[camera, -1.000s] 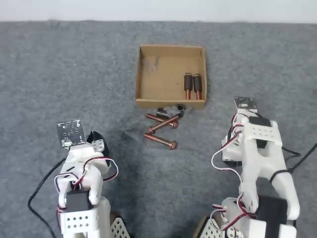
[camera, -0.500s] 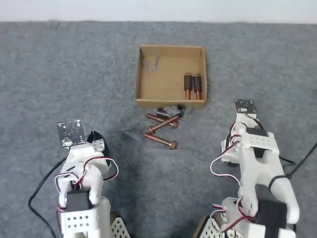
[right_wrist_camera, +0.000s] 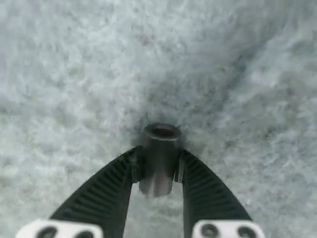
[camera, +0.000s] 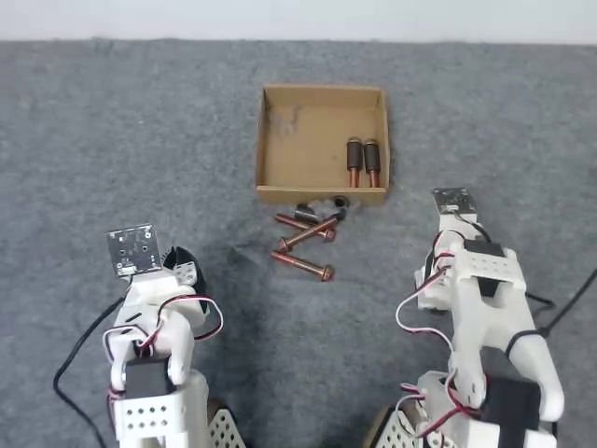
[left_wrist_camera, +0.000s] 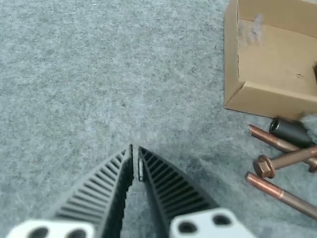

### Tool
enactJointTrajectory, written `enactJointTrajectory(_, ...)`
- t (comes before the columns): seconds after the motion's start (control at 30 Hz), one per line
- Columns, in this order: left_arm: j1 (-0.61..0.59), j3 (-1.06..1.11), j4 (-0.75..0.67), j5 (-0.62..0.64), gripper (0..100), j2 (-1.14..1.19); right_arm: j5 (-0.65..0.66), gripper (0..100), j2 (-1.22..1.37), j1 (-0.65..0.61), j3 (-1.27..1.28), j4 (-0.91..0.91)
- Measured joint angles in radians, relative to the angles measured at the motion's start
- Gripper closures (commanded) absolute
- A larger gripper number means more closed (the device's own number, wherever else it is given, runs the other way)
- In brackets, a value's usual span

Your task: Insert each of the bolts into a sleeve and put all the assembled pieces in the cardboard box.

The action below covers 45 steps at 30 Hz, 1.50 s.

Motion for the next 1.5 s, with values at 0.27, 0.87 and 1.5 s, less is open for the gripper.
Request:
enactJointTrajectory(0.27, 0.000, 0.000, 0.000, 0.000, 99, 0.000, 0.018, 90.2, 0.000, -0.002, -0.005, 0.041)
enactJointTrajectory(0.87, -0.025, 0.000, 0.000, 0.002, 99, 0.000, 0.021, 99.1, 0.000, 0.017, 0.005, 0.003)
enactJointTrajectory(1.5, -0.003, -0.689, 0.293, -0.144, 99, 0.396, 0.021, 99.1, 0.000, 0.060, 0.005, 0.003)
